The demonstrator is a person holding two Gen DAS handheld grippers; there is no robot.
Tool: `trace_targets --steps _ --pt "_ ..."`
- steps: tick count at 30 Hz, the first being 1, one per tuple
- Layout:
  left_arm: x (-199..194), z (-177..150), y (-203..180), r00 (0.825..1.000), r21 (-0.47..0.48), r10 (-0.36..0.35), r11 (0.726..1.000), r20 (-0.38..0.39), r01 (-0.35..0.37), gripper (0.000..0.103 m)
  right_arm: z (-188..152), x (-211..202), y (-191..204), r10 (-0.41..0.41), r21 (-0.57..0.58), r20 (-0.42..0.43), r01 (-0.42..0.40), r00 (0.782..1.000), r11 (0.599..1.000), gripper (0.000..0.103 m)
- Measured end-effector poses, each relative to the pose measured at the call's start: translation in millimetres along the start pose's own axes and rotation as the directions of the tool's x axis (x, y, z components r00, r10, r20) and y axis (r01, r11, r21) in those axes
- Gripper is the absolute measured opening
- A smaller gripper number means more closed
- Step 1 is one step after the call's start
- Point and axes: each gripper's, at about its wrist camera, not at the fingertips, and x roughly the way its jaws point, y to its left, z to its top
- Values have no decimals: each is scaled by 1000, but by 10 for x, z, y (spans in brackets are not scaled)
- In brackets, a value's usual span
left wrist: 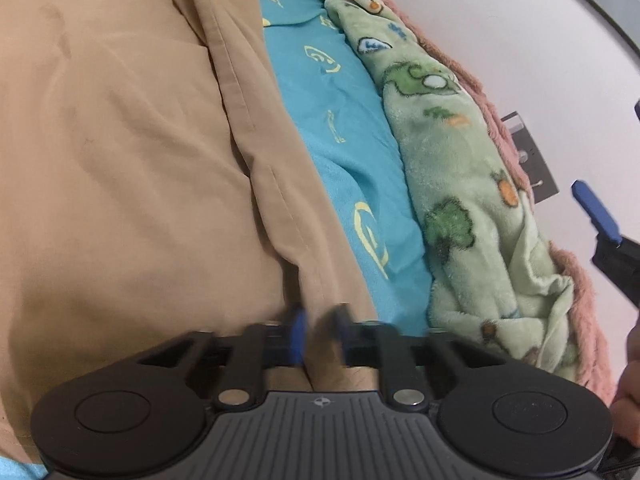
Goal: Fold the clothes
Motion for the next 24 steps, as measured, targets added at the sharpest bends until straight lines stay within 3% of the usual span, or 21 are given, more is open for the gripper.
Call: trace_targets --steps 10,15,20,24 --pt "-519 251 -171 999 -4 -48 999 24 49 5 -33 73 76 -23 -36 -32 22 999 999 91" --pt "-881 291 -48 1000 -28 -18 999 18 19 3 -56 138 116 -53 -83 -60 48 997 995 91" --pt "-1080 205 217 994 -20 109 994 20 -109 3 -85 176 167 -65 -117 -72 56 995 992 91" --pt "-963 132 381 957 38 289 956 14 -290 4 -110 163 227 -84 -154 -61 73 995 985 91"
